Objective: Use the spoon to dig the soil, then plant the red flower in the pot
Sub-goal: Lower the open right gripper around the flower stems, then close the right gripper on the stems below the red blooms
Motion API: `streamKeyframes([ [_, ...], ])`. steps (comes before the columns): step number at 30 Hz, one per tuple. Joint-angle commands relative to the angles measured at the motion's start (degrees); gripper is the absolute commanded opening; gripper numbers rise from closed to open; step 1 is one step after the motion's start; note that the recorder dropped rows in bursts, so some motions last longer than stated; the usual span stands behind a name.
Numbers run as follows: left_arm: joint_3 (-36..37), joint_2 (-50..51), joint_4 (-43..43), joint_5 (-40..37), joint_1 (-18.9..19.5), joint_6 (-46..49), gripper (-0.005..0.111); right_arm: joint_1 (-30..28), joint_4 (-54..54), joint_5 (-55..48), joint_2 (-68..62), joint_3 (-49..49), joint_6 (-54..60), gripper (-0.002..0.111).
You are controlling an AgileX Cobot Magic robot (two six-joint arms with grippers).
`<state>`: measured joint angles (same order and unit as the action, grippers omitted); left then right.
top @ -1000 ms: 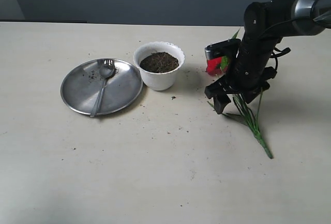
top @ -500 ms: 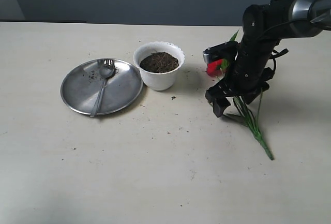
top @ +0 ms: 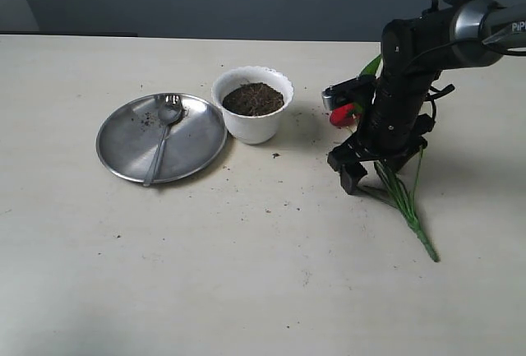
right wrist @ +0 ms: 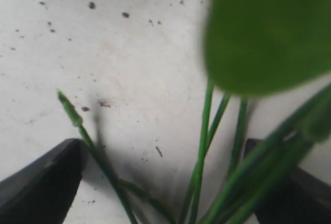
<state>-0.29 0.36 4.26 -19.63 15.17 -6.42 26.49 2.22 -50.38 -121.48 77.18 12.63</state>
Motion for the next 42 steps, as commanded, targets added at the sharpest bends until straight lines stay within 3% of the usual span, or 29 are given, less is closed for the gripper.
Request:
streamKeyframes([
  [1,0.3,-0.4,-0.6,0.4,-0.4,0.0,0.0,-0.1,-1.3,-0.5,0.0,0.2,0.5,0.08],
  [27,0.3,-0.4,-0.6,0.4,-0.4,0.0,0.0,1.5,-2.2,-1.8,-2.2,0.2,-0.6,0.08],
  [42,0.3,-0.4,-0.6,0.4,-0.4,0.0,0.0,1.5,-2.2,-1.6,-2.1,0.2,-0.8,0.074],
])
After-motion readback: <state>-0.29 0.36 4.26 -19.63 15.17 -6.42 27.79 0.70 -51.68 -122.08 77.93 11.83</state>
